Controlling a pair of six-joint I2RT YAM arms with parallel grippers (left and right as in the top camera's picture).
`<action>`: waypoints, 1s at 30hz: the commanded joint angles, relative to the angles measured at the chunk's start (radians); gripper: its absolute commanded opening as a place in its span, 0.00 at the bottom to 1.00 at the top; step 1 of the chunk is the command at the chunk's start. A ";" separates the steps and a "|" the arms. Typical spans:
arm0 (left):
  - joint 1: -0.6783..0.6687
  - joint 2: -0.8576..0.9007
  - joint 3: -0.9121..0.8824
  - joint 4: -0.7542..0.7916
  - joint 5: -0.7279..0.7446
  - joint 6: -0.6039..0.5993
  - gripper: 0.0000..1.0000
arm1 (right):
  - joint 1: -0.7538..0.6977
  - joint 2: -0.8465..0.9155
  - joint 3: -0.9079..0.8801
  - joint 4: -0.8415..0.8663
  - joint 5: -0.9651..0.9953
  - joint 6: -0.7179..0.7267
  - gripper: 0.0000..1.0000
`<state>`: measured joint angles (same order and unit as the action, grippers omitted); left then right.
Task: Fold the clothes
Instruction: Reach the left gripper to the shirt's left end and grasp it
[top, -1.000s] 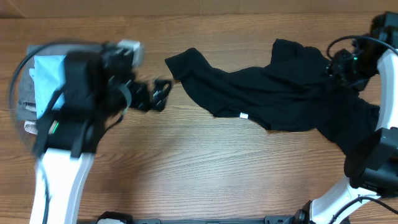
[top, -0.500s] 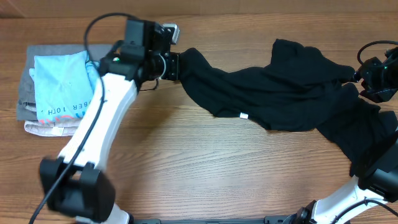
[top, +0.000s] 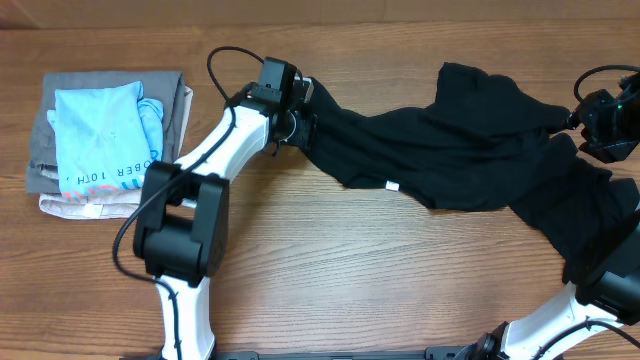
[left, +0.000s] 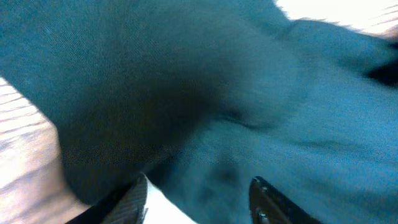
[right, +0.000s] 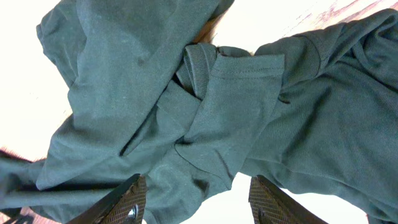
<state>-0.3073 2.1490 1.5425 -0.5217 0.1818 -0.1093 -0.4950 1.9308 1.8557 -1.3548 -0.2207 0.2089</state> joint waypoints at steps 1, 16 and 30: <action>-0.001 0.037 0.023 0.032 -0.036 0.016 0.49 | 0.003 -0.002 -0.003 0.003 -0.001 0.000 0.57; -0.001 0.027 0.033 0.084 -0.062 -0.003 0.17 | 0.003 -0.002 -0.003 0.013 -0.001 0.000 0.57; 0.005 -0.057 0.112 -0.024 -0.245 -0.021 0.36 | 0.003 -0.002 -0.003 0.019 -0.001 0.000 0.58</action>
<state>-0.3073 2.1178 1.6375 -0.5358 0.0307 -0.1074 -0.4950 1.9308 1.8557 -1.3418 -0.2207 0.2092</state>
